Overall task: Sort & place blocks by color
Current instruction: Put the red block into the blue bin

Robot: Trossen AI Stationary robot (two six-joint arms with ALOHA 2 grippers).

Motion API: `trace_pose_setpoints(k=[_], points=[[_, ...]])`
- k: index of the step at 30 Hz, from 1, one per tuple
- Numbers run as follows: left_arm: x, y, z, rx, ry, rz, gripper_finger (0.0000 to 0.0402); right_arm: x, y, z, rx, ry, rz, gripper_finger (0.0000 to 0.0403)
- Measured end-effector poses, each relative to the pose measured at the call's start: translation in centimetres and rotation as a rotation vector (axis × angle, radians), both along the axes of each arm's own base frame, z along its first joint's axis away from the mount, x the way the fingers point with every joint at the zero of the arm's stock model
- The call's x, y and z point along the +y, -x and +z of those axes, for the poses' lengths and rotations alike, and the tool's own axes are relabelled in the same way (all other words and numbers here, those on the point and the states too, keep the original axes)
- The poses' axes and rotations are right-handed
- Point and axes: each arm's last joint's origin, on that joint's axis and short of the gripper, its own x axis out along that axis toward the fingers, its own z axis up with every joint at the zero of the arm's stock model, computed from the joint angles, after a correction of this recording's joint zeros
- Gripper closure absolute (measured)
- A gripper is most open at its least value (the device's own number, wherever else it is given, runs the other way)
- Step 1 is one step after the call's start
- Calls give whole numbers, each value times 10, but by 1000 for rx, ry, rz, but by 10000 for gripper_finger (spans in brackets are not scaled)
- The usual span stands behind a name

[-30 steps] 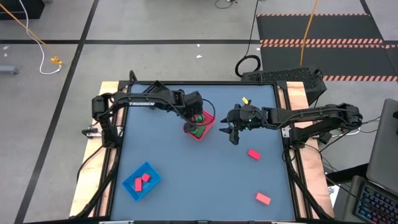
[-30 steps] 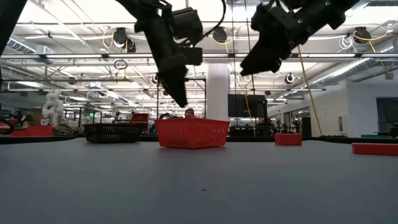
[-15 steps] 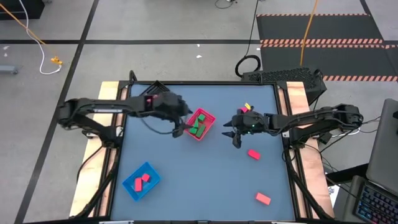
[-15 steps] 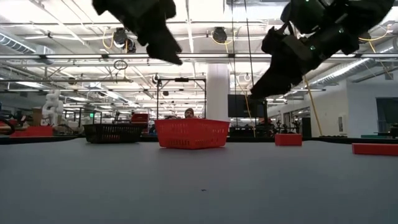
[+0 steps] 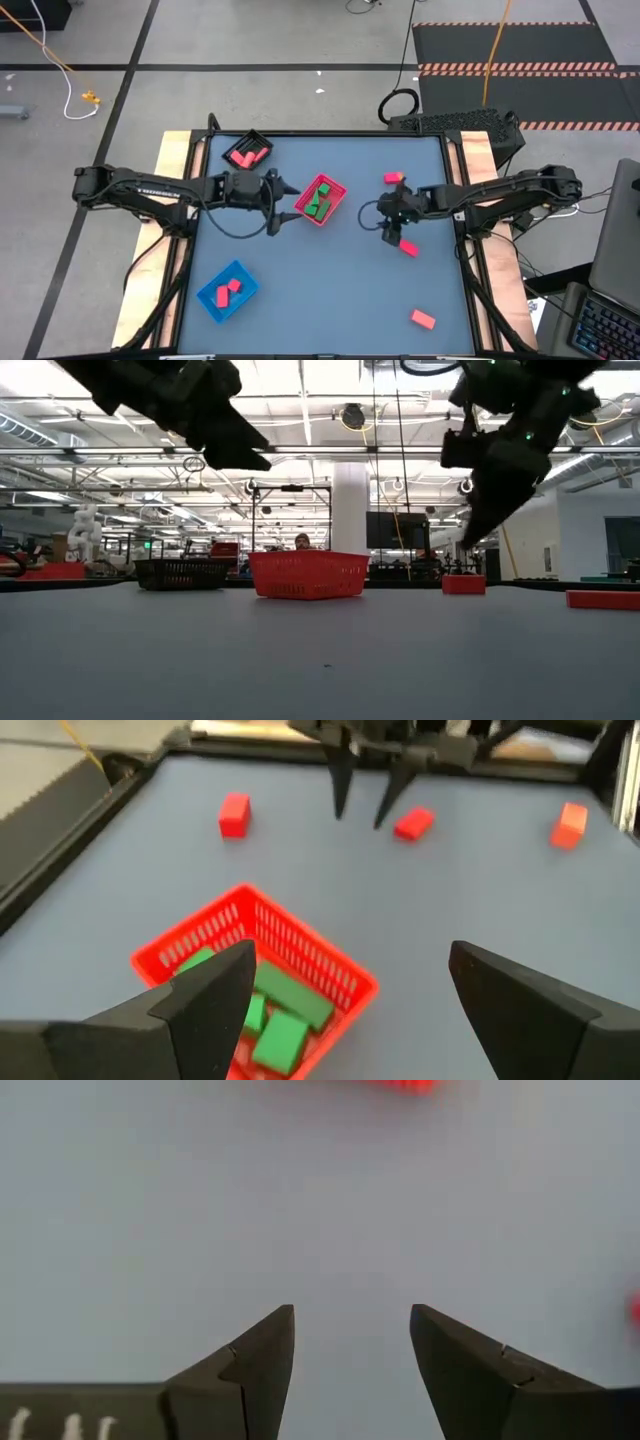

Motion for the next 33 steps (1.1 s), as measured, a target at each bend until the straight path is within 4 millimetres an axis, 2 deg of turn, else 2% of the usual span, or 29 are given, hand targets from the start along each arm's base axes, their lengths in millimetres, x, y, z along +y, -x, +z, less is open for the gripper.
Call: trace_pose_setpoints(k=[5, 10, 14, 20, 27, 33], points=[[-5, 2, -6, -1, 26, -5, 66, 19, 12, 6, 169, -191, -114, 206], [-13, 2, -7, 3, 11, -8, 66, 39, 26, 3, 278, -236, -194, 206], [-16, 2, -7, 5, 5, -13, 66, 54, 31, 2, 300, -254, -211, 206], [-17, 2, -7, 6, 9, -17, 66, 69, 32, -13, 412, -188, -160, 206], [-17, 2, -7, 5, 24, -2, 66, 76, 34, -35, 587, -93, -140, 206], [-17, 2, -7, 7, 28, -1, 66, 78, 30, -41, 587, -90, -131, 206]])
